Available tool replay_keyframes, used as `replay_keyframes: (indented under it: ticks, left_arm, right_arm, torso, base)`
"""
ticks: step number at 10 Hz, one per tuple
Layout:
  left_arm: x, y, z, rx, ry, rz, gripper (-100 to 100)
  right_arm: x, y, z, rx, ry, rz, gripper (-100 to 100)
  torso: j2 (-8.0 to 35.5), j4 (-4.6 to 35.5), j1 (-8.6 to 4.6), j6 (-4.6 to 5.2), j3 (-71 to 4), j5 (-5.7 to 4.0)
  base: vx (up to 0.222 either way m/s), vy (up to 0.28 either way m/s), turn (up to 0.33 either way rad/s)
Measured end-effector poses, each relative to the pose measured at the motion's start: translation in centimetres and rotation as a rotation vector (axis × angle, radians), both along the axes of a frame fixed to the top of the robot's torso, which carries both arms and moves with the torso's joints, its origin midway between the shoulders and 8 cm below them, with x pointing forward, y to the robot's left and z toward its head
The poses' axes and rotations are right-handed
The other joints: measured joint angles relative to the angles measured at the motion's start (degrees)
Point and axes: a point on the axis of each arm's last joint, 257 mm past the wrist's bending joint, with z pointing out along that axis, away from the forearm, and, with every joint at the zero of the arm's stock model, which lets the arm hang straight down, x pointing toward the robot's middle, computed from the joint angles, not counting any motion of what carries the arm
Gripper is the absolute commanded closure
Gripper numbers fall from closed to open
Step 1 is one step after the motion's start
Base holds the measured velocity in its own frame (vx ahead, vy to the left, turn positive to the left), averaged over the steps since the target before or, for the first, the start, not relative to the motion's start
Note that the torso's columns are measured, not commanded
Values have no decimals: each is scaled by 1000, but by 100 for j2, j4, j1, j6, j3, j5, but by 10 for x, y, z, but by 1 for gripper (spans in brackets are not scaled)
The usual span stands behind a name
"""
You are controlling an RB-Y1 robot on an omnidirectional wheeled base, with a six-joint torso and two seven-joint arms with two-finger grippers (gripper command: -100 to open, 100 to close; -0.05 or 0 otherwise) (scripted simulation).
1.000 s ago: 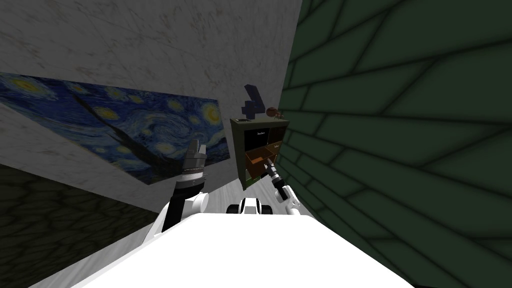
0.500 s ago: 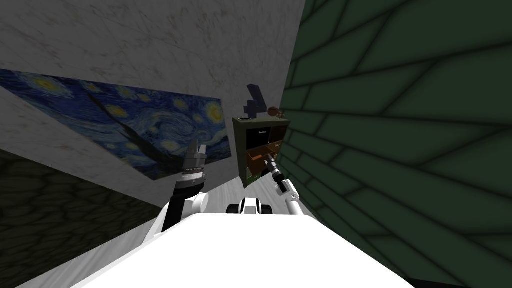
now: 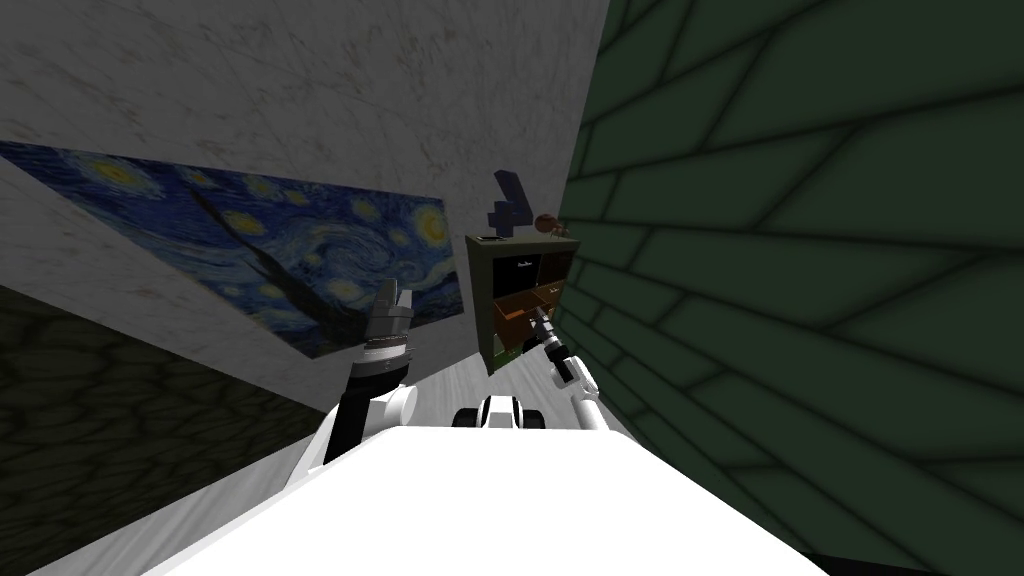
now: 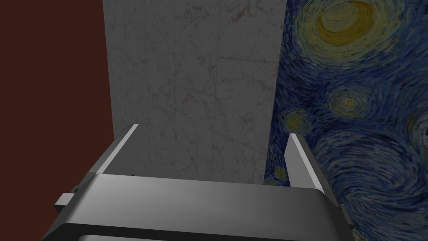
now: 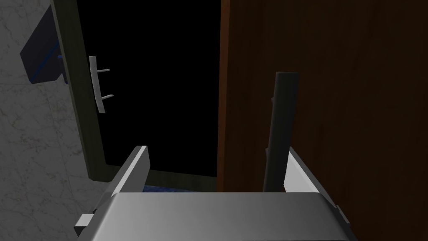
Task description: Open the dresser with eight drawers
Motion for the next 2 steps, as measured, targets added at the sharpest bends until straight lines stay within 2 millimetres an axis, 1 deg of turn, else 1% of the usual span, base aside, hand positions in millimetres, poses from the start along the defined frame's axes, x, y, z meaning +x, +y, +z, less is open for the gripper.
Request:
replay_keyframes:
  ticks: [2]
  left_arm:
    - [0,0,0,0,0,0,0]
  right_arm:
    - [0,0,0,0,0,0,0]
  torso:
    - [1,0,-2,0,1,-1]
  base:
    - [0,0,0]
